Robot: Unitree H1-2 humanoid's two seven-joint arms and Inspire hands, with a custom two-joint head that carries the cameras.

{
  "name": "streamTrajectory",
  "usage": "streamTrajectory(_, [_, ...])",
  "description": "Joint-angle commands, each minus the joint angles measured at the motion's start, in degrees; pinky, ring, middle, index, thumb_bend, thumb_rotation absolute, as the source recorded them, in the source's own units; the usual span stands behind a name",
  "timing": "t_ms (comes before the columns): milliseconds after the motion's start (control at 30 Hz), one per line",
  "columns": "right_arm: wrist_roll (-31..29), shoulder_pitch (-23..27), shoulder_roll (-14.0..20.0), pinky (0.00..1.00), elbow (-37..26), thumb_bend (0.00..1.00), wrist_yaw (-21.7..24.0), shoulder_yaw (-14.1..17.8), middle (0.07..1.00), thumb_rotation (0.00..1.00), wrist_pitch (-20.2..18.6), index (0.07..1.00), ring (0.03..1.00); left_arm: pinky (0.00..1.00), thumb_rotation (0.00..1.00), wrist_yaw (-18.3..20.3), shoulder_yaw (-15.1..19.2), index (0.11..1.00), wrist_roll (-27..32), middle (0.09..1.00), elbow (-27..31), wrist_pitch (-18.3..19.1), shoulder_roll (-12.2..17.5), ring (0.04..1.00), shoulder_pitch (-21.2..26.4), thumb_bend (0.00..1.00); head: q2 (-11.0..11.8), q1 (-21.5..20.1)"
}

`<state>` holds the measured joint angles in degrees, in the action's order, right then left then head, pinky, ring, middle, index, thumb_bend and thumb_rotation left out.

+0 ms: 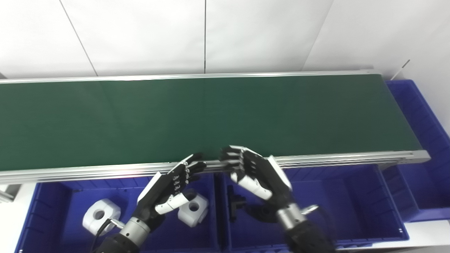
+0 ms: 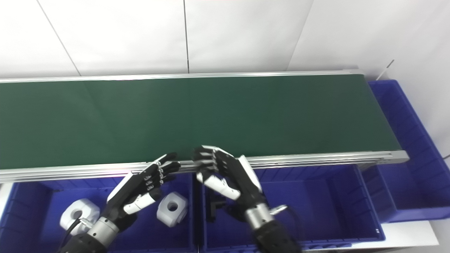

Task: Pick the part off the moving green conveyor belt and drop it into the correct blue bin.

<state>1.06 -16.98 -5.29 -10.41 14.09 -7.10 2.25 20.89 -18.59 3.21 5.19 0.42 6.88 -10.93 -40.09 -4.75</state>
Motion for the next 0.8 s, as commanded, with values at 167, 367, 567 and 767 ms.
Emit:
streamTrajectory(167, [-2.8, 0.8, 2.5, 0.69, 12.4, 0.78, -1.8, 2.5, 0.765, 0.82, 19.5, 0.760, 0.724, 0.90, 0.63, -0.4, -0.9, 0.904, -1.0, 0.861, -1.4, -6.0, -1.2, 0.902, -0.2, 0.75, 3.4, 2.5])
streamTrajectory(367, [0.1, 1.4, 4.1, 0.73, 17.0, 0.79, -4.0, 1.3, 0.792, 0.84, 24.3, 0.770, 0.761, 0.90, 0.61, -0.5, -1.1, 0.895, -1.7, 0.862, -4.4, -8.7, -1.4, 0.898, -0.2, 0.73, 5.9, 3.3])
streamTrajectory(567, [1.0, 1.8, 5.0, 0.73, 19.5, 0.80, -5.3, 0.5, 0.796, 0.83, 24.6, 0.778, 0.765, 0.89, 0.63, -1.0, -1.0, 0.892, -3.2, 0.861, -6.3, -10.2, -1.7, 0.887, -0.2, 0.74, 7.9, 3.2])
streamTrajectory(767, [1.8, 1.9, 5.2, 0.70, 19.8, 0.77, -7.1, -0.2, 0.788, 0.82, 24.7, 0.771, 0.751, 0.89, 0.61, -1.5, -0.7, 0.889, -3.7, 0.875, -6.7, -10.4, -2.1, 0.899, -0.3, 0.74, 8.0, 2.6])
